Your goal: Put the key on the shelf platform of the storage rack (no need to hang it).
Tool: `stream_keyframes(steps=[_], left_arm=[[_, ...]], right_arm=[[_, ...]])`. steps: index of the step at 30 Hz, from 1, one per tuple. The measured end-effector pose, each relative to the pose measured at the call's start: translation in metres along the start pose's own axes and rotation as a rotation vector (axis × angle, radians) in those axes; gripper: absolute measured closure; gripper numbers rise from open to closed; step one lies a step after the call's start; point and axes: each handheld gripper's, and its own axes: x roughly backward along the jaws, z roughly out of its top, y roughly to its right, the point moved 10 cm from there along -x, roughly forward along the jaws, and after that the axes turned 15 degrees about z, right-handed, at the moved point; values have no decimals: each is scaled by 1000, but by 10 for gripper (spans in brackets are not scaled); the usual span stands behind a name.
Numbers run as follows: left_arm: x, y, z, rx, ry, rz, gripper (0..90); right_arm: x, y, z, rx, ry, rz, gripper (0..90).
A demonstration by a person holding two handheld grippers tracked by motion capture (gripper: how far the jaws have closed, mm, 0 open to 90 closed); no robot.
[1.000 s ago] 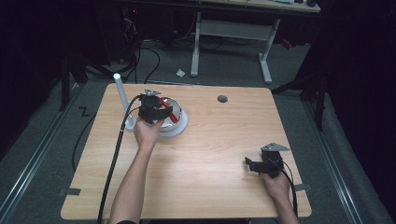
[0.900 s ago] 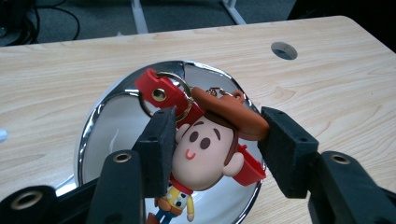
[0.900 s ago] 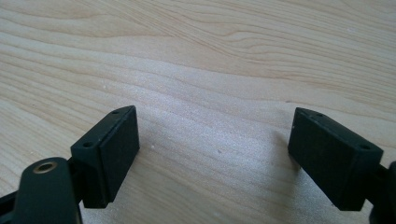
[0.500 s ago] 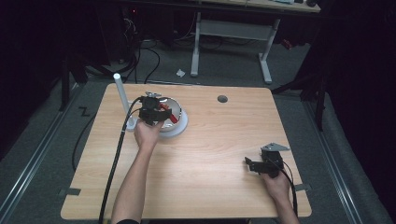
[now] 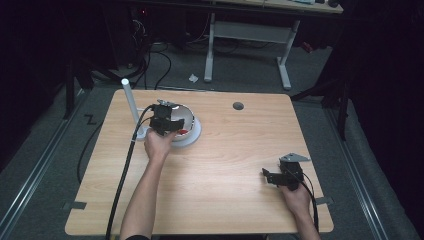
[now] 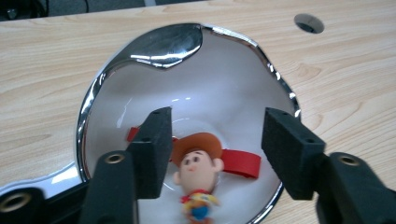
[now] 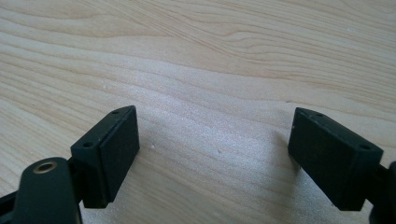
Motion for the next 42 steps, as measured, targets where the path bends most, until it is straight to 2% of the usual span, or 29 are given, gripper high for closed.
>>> stream_keyframes(steps=[1, 3, 4, 7, 13, 15, 16, 22, 26, 32, 42], left_arm=[[1, 0, 0, 8, 1, 4, 397], [5, -1, 2, -1, 3, 1, 382], [6, 0, 3, -12, 5, -10, 373], [13, 0, 7, -6, 1, -23, 351], [28, 1, 15, -8, 6, -52, 344], [32, 1, 17, 6, 4, -50, 342], [34, 1, 18, -14, 11, -63, 341], [45, -1, 24, -7, 14, -82, 340], [51, -8, 27, 22, 6, -87, 339], [58, -22, 37, 43, 1, -84, 339], [75, -44, 47, 56, 6, -95, 336]], right_arm=[[0, 0, 0, 0, 0, 0, 163], [0, 0, 0, -1, 0, 0, 163], [0, 0, 0, 0, 0, 0, 163], [0, 0, 0, 0, 0, 0, 163], [0, 0, 0, 0, 0, 0, 163], [0, 0, 0, -2, 0, 0, 163], [0, 0, 0, 0, 0, 0, 163], [0, 0, 0, 0, 0, 0, 163], [0, 0, 0, 0, 0, 0, 163], [0, 0, 0, -2, 0, 0, 163], [0, 0, 0, -1, 0, -1, 163]])
